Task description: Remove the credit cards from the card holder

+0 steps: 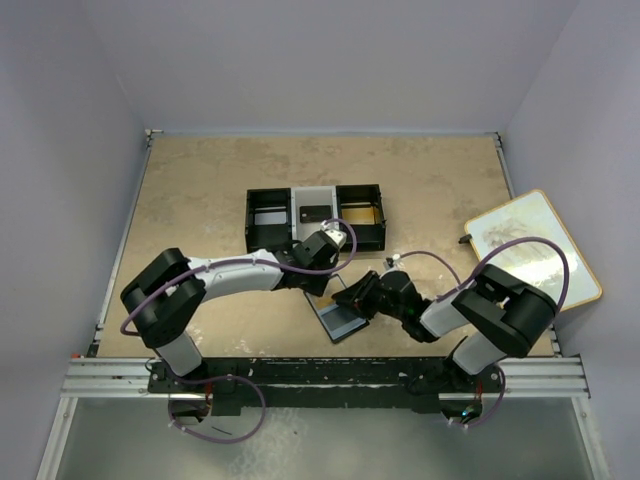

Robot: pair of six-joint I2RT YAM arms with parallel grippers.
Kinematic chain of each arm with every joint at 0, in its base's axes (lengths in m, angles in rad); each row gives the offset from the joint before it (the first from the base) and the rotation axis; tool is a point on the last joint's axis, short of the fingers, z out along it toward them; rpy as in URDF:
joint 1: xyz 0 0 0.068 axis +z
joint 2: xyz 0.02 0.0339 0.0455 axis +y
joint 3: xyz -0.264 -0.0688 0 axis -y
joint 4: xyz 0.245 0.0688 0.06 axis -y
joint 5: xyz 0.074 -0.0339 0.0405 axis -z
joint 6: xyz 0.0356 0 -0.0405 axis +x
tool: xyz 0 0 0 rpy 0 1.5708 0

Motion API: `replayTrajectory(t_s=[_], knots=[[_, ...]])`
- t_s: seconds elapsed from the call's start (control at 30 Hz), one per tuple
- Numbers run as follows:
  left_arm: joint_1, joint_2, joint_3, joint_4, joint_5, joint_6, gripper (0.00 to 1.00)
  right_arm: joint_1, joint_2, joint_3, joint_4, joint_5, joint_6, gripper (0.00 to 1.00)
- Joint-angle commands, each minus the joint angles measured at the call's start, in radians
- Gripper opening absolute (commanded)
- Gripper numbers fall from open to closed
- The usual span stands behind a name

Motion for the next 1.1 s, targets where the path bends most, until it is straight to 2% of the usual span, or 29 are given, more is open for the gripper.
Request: replayTrajectory(t_s=[0.0,0.13,0.3,0.43,0.6,0.73,0.9,0.97,1.07], knots=[[-0.001,0.014,0.035,-0.017,-0.028,0.032,0.29,-0.001,-0.001,-0.062,-0.053,0.076,0.076,0.32],[-0.003,0.016,0.010,-0.002,0.016,0.022,0.24,-0.001,-0.003,-0.079,-0.015,0.110,0.114,0.32],[-0.006,0.004,-0.022,0.010,0.031,0.009,0.20,-0.001,-0.001,-0.024,-0.046,0.150,0.079,0.30],[-0.011,0.002,-0.029,0.009,0.047,0.007,0.16,-0.001,-0.005,-0.006,-0.062,0.118,0.031,0.18],[-0.021,-0.005,-0.038,0.011,0.039,-0.014,0.13,-0.001,-0.047,0.017,-0.078,0.095,-0.028,0.10],[-0.023,-0.003,-0.039,0.008,0.031,-0.018,0.11,-0.001,-0.077,0.075,-0.164,0.070,-0.123,0.03],[-0.024,-0.001,-0.030,0.003,0.029,-0.019,0.08,-0.001,-0.108,0.069,-0.169,0.068,-0.110,0.01],[-0.024,-0.002,-0.030,-0.001,0.027,-0.020,0.08,-0.001,-0.126,0.058,-0.167,0.078,-0.099,0.04],[-0.026,-0.002,-0.029,0.002,0.032,-0.021,0.07,-0.001,-0.135,0.050,-0.175,0.065,-0.087,0.20]])
